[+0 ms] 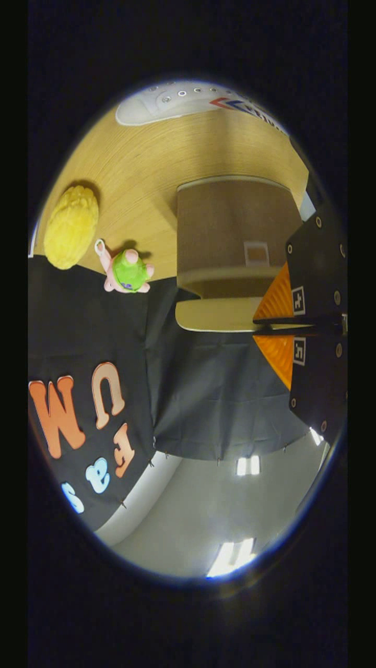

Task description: Open the storage box then place both shoes into the box .Put the left shoe in first, then the right shoe, with the right side of both shoes facing outward in a uniform manner.

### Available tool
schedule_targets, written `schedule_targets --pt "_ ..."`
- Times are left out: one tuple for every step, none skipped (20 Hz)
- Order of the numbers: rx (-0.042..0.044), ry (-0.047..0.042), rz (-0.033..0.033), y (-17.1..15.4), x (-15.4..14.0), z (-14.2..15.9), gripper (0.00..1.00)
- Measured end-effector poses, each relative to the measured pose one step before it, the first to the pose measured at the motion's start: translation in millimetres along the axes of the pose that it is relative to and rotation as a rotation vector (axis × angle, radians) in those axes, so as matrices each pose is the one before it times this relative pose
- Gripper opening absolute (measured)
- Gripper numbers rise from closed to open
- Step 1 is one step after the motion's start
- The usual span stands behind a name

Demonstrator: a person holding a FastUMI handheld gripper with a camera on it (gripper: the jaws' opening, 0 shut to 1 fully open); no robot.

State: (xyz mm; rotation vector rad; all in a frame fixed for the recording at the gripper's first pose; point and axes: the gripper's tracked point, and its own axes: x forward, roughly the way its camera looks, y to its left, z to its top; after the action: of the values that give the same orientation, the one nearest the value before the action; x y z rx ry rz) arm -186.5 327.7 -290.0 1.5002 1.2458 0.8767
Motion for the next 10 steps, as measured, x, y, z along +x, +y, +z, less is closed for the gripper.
schedule_targets --pt "-0.01472 0.00643 -0.05054 -11.32 4.62 0.83 0.01" --pt "-0.00097 0.00726 -0.05003 -13.13 4.88 0.4 0.01" --pt "0.02466 0.00308 -0.00596 -2.18 -0.57 0.25 0.02" --pt "0.01054 -0.01671 -0.00978 -0.37 2.21 2.53 0.03" --pt "-0.01455 -0.01628 -0.01184 -2.36 -1.53 0.97 0.04" --pt "-0.01083 -0.01497 -0.02312 -3.98 2.73 2.24 0.06" --pt "-0.00122 -0.00763 -0.01532 -3.23 2.65 1.71 0.15" --pt "-0.00421 -0.00463 -0.01117 -1.48 4.35 1.19 0.19" --pt "-0.00445 0.00109 -0.01219 -0.19 4.92 -0.01 0.23" --pt "-0.00072 0.01131 -0.01315 -0.32 3.72 -3.78 0.27"
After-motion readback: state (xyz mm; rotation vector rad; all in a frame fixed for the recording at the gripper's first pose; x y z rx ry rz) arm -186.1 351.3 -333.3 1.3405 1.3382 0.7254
